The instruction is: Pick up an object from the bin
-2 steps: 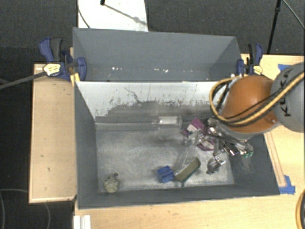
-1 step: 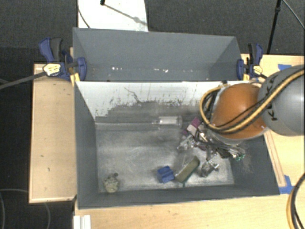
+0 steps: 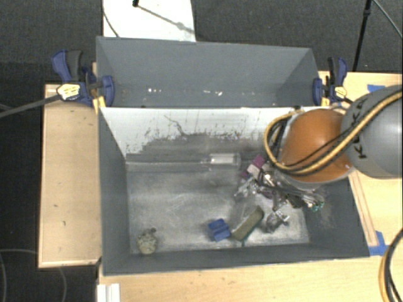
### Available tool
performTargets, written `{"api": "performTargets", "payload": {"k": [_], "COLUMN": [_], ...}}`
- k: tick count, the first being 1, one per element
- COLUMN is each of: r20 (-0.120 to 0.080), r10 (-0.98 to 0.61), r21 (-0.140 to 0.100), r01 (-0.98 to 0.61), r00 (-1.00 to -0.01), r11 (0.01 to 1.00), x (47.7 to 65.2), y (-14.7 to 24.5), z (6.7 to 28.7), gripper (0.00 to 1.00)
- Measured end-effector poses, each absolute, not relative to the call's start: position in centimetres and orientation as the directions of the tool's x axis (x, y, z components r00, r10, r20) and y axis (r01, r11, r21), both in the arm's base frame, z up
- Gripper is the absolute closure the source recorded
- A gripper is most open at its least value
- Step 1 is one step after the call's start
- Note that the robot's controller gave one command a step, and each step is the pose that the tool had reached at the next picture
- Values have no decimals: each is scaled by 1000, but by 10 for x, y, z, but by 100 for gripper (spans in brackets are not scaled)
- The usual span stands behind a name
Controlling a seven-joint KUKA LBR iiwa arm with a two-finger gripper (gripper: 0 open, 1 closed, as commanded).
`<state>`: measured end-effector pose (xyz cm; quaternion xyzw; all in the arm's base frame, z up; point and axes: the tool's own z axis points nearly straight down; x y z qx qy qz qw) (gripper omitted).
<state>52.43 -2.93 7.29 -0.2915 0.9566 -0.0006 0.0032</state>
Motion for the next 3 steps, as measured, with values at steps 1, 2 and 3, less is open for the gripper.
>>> {"api": "performTargets", "payload": {"k": [1, 2, 3], "r20": [-12, -5, -7], "r10": [-559, -558, -553], "r21": [-5, -3, -4], "r01": [-559, -558, -553], "r00": [-829, -830, -833], "r11": [829, 830, 833], "x": [527, 528, 530], "y": [-28, -27, -27], "z": [75, 96, 156], "gripper": [100, 100, 100]}}
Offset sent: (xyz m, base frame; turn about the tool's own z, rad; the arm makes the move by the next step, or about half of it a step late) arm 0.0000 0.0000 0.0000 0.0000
